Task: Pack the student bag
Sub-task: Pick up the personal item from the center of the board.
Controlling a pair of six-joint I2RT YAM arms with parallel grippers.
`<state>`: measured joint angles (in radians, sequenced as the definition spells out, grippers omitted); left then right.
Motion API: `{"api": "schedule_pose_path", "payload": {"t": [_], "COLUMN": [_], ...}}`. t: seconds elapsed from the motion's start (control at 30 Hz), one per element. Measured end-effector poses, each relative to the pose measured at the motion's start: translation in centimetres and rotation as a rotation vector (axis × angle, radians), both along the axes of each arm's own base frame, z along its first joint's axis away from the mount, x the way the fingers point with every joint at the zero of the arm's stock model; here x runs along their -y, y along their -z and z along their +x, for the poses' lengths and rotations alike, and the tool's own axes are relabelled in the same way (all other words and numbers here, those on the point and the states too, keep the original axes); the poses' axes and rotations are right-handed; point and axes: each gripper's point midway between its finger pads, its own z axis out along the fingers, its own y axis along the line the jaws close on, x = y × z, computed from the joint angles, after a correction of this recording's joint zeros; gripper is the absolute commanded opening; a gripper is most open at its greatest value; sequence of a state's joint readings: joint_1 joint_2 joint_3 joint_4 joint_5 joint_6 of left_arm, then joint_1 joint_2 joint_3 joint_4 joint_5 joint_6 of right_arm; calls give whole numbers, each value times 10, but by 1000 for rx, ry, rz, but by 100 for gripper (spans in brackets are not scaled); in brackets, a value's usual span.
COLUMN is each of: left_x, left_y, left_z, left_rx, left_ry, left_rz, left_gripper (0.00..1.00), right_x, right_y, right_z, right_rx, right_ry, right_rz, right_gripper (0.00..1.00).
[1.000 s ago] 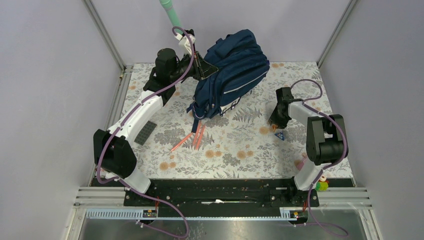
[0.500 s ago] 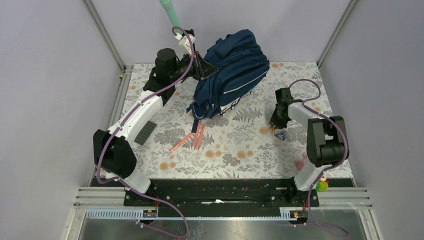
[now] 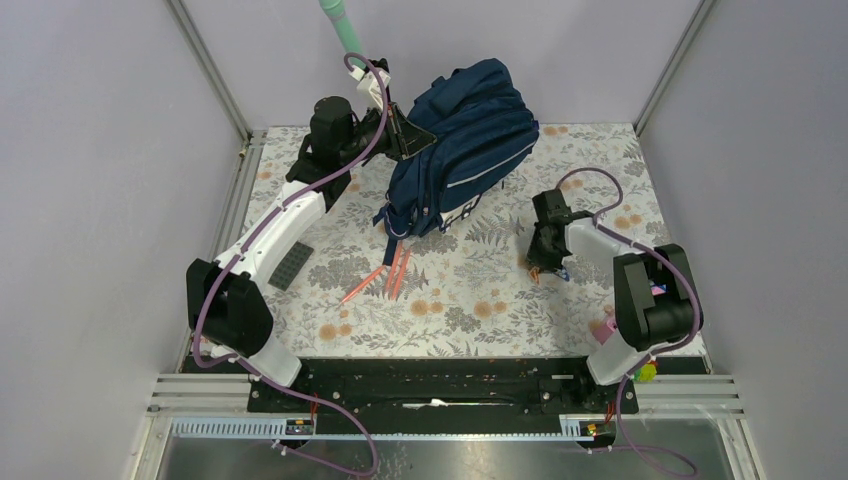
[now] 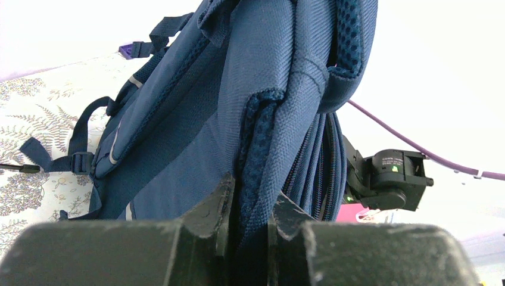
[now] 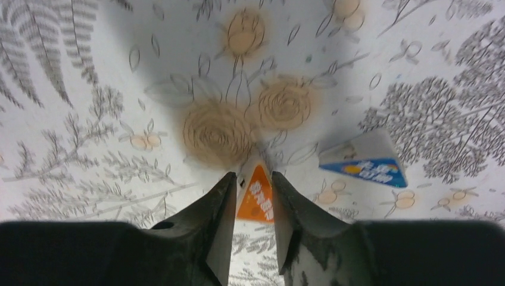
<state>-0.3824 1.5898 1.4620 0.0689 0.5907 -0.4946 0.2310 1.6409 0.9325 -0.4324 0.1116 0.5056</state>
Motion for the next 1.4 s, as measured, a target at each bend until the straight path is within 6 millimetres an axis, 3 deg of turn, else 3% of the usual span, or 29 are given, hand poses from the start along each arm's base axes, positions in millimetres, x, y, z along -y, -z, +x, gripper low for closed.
{"api": "schedule_pose_path", "payload": {"t": [0.2,0.37,0.77,1.03,1.4], "left_x": [-1,-1,-2,-3,-3], "left_y": [0,-1,-1,-1,-2], "left_z": [-1,-1,-2,-3,-4], "left_rx": [-2,-2,-5,-8,-4], "left_ry": [-1,-2,-3,-3,-3], "left_rz": [1,1,2,4,6], "left_gripper": [0,0,0,0,0], "right_x": [-13,-11,-10,-24,-36], "right_y": [-4,-7,4,1,2], "right_z": [-24,-36,-35,-18,-24], "right_rx": [2,5,-41,-49,-87], "right_ry": [-56,-62,-86,-153,-214], "right_rz": [4,1,-24,-50,-76], "right_gripper": [62,69,61,52,49]}}
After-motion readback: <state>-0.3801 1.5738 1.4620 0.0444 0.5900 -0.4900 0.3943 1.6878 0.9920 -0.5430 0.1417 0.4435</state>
